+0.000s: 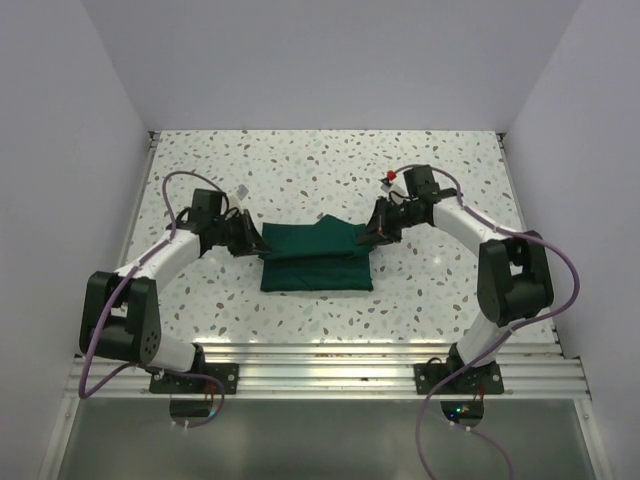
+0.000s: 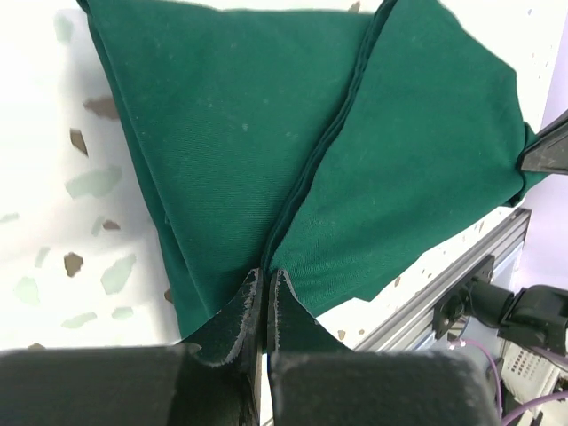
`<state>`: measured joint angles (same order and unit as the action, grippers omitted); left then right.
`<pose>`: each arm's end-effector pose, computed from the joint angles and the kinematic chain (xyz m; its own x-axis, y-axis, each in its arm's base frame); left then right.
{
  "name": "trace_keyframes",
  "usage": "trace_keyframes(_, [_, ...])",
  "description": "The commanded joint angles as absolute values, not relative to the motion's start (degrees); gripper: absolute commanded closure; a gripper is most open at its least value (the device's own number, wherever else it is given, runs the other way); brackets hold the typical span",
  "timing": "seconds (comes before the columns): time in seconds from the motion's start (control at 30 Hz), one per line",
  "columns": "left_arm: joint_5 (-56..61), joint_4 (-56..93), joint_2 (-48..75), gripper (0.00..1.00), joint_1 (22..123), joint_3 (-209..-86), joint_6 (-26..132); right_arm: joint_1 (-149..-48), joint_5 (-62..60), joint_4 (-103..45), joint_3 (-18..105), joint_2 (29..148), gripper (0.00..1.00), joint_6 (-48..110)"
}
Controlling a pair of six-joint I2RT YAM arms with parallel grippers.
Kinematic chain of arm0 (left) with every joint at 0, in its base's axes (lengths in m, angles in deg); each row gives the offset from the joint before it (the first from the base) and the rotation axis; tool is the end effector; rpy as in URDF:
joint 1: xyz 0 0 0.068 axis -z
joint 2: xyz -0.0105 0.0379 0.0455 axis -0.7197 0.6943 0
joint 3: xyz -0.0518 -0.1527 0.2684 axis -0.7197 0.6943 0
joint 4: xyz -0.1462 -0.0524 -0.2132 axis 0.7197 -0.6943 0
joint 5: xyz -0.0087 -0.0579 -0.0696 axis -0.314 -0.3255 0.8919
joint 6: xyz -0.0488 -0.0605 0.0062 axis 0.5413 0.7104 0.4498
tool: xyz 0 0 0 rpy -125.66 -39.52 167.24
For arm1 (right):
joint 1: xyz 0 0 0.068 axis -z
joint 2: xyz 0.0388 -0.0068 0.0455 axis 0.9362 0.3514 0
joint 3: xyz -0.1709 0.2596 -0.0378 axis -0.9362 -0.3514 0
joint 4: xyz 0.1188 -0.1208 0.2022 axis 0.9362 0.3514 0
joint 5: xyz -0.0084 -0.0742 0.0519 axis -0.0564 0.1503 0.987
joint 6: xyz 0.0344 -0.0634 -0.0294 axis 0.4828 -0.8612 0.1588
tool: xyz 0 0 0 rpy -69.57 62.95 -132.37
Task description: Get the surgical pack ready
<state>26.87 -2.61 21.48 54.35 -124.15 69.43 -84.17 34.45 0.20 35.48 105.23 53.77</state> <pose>0.2908 -0.0790 0.2237 -0.9066 -0.2645 -0.3288 0.0228 0.7474 -0.6640 0.3429 0.1372 0.2337 -0.9847 0.1141 -0.1315 -0.0260 0.6503 0.7593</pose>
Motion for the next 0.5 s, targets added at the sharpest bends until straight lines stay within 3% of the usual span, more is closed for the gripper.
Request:
trace_keyframes(0.0, [26.1, -2.7, 18.9, 1.0, 54.6, -121.5, 68.7, -84.0, 33.6, 1.2, 32.9, 102.8, 0.95, 52.2])
trace_keyframes(0.47, [26.5, -3.2, 18.5, 1.0, 54.8, -115.7, 66.3, -84.3, 30.5, 4.7, 29.6, 106.6, 0.85, 47.7])
